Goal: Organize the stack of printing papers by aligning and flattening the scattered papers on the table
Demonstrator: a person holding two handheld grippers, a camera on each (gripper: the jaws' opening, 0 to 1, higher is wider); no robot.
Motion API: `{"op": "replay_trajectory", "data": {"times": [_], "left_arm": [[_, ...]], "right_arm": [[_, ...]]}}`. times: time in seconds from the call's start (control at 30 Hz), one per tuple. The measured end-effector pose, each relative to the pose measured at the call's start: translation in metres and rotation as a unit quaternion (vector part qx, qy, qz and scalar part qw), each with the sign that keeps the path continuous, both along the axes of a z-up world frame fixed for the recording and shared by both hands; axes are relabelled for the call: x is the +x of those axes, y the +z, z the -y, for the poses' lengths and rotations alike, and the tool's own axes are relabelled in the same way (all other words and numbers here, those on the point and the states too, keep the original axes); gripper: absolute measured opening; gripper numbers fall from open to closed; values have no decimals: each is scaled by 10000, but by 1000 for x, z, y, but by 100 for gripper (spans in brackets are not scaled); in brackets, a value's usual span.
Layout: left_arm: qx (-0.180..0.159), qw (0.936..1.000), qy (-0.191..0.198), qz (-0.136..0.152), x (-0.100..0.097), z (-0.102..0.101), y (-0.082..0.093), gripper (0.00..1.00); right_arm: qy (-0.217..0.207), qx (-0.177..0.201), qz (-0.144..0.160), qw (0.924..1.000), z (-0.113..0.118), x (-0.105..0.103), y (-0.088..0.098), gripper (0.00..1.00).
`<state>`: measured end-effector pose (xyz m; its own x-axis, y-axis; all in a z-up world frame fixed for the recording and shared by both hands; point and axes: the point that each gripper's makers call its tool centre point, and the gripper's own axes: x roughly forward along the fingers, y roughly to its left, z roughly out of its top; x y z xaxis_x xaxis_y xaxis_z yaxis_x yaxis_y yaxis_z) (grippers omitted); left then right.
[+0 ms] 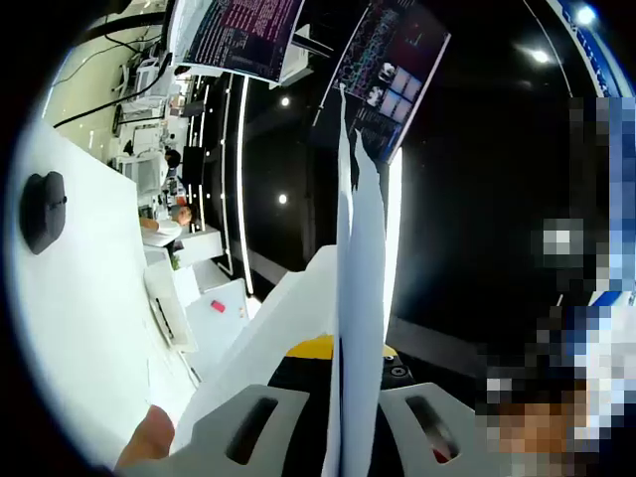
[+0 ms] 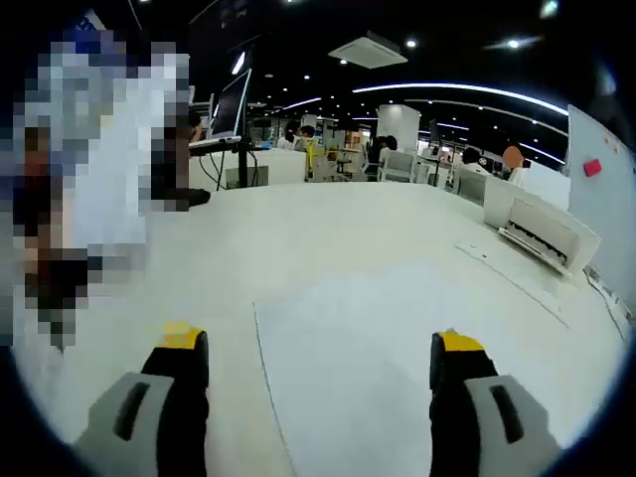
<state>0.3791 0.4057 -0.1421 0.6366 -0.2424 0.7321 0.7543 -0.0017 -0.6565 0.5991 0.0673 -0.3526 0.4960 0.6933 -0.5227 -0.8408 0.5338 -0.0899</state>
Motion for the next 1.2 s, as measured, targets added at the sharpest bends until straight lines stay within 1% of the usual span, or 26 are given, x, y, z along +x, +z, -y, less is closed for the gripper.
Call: {"op": "replay_trajectory", "data": {"times": [0.07,0.1,0.13,0.2,0.23,0.27,0.4,0.47,0.53,0.6,0.67,0.7,0.77,0.8,0.83,0.93,0.97,1.0,1.03,1.07,1.1,1.17,1.2], "left_arm": [[10,10000,6,-24,3,-4,-1,6],[18,10000,5,-34,5,-5,-1,6],[33,10000,16,-40,5,-5,-2,6],[62,10000,58,-49,6,-10,-2,6],[61,9999,73,-51,7,-12,-2,6],[62,9999,90,-51,9,-15,-3,6],[97,9999,122,-66,13,-20,-4,6],[90,9999,111,-68,15,-20,-5,6],[84,9999,93,-80,17,-19,-6,6],[79,9999,67,-91,18,-17,-7,6],[83,9999,54,-95,17,-17,-7,6],[80,9999,52,-94,17,-17,-7,6],[88,9999,57,-91,16,-17,-7,6],[92,9999,63,-87,15,-16,-7,6],[92,9999,68,-84,15,-17,-7,6],[86,9999,89,-100,15,-18,-8,6],[86,9999,86,-105,16,-19,-8,6],[88,9999,85,-105,15,-18,-8,6],[92,9999,80,-99,15,-17,-8,6],[97,9999,78,-101,15,-16,-8,6],[99,9999,84,-106,15,-17,-8,6],[115,9998,95,-95,14,-17,-8,6],[116,9998,98,-95,14,-17,-8,6]], "right_arm": [[16,-117,-117,9999,3,5,-8,86],[-4,-54,-231,9997,3,6,-10,86],[-160,47,-359,9992,5,11,-12,85],[-165,-58,-356,9992,10,16,-18,80],[-190,-122,-417,9989,14,18,-24,81],[-198,13,-453,9988,13,21,-20,81],[-242,97,-480,9985,17,16,-19,80],[-210,103,-476,9986,14,10,-22,79],[-151,134,-526,9984,14,14,-22,77],[-50,143,-498,9986,11,11,-22,73],[-39,120,-438,9990,10,6,-22,72],[-35,157,-527,9985,10,7,-23,72],[-11,160,-440,9989,10,9,-22,70],[0,175,-436,9989,9,8,-21,65],[-5,181,-447,9988,9,11,-23,61],[-18,202,-408,9990,7,17,-25,54],[-39,203,-396,9990,8,18,-26,48],[-79,159,-408,9990,9,21,-29,39],[-217,140,-319,9992,12,25,-28,26],[-356,43,-280,9990,16,31,-31,16],[-333,50,-189,9993,16,30,-29,17],[-263,124,-246,9993,14,27,-31,14],[-211,111,-196,9995,13,27,-32,14]]}}
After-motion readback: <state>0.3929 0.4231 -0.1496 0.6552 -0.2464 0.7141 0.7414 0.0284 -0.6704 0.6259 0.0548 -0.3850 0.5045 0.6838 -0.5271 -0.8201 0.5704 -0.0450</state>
